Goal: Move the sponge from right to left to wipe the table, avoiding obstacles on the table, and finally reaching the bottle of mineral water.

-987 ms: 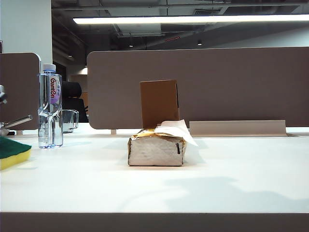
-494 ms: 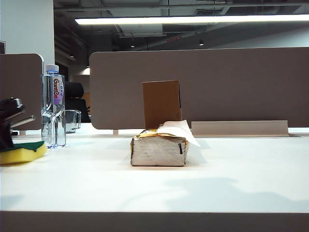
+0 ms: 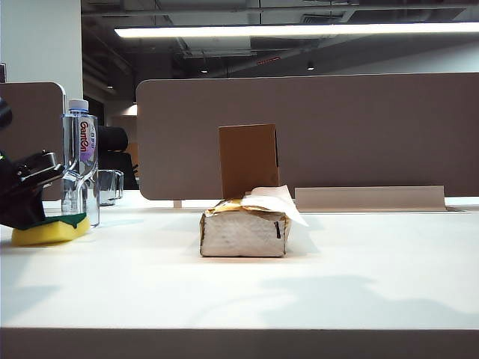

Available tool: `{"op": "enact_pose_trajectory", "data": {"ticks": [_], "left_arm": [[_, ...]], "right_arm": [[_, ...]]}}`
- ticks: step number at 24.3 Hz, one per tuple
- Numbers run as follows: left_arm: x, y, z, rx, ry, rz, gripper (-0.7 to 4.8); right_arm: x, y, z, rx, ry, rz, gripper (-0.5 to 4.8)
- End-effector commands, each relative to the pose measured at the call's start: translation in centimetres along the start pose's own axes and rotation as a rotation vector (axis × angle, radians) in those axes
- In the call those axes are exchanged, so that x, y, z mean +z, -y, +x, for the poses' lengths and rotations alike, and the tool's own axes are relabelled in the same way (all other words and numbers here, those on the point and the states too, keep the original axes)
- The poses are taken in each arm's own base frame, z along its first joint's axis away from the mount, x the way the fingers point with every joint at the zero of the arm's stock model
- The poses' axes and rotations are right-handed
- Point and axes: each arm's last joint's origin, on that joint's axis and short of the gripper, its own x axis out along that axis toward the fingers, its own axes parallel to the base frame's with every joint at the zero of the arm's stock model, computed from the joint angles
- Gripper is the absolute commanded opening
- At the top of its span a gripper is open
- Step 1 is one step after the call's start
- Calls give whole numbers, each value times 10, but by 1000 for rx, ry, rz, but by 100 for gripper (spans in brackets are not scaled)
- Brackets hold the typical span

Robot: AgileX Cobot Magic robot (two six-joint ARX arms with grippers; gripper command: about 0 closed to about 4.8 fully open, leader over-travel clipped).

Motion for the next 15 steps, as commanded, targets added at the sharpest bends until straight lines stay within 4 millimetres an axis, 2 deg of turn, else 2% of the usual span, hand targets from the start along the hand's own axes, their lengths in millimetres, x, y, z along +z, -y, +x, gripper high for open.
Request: {"op": "enact_pose_trajectory", "data": {"ticks": [1,5,6,7,9,15], "left_arm": [[-4,-7,7,95,-17,-8,-5],[-5,-7,6,93,-26,-25,8],[-4,-7,6,94,-25,-24,39],[-4,-7,5,94,-22,-24,91],[-3,-6,3,95,-20,-23,123],[6,0,-13,99,27,-6,133]], "right_arm": [[0,-1,-1,1,7,-3,198],[0,-1,-1,1,7,-3,198],[0,-1,-1,2,7,-3,198],[0,-1,-1,2,7,-3,198],[0,-1,-1,3,7,-3,198],[0,-1,-2,5,7,-3,198]]}}
